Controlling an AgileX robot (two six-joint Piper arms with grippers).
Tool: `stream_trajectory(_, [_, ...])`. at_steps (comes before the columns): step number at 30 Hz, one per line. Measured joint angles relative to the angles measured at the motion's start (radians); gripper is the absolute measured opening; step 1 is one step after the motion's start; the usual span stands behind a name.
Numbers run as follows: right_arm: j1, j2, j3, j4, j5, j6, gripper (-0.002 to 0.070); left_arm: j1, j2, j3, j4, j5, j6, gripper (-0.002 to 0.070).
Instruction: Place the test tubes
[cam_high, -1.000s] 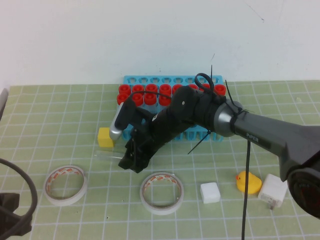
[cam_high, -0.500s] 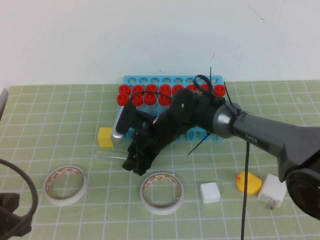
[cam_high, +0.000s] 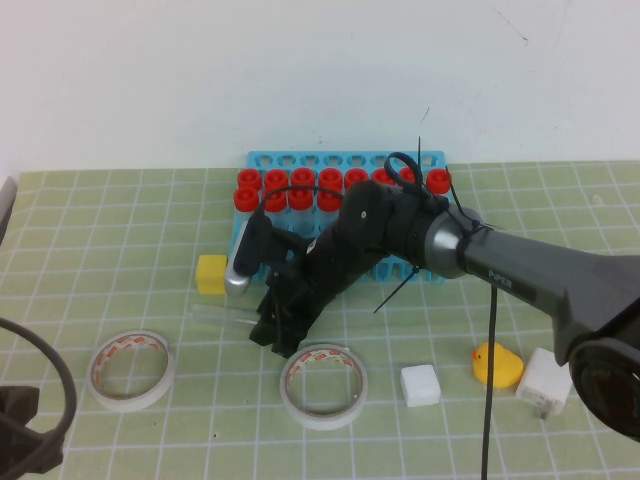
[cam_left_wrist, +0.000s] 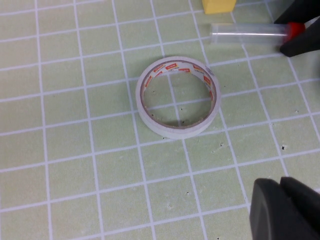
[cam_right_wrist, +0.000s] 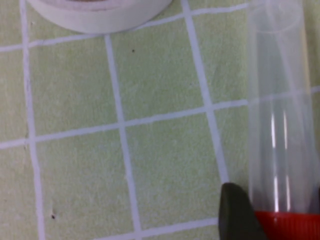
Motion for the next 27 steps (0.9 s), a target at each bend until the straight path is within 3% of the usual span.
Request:
stream_trajectory(8, [0.004,-0.018,-0.001,-0.056,0.027,0.000,0.0289,0.000,0.000,0.000,0.000,0.000,0.004,-0.0001])
stream_trajectory(15, [0.004,-0.152,0.001,-0.274,0.196,-0.009,0.0288,0.000,0.000,0.000,-0.017,0.000,0.028,-0.0001])
stream_trajectory(22, [0.001,-0.345,0.001,-0.451,0.434,-0.166,0.0288,0.000,0.000,0.000,-0.040,0.000,0.032,-0.0001])
stream_trajectory(27, [-0.044,-0.410,0.024,-0.468,0.476,-0.294,0.0288,0.000,0.000,0.002,-0.044,0.013,0.042,-0.0001])
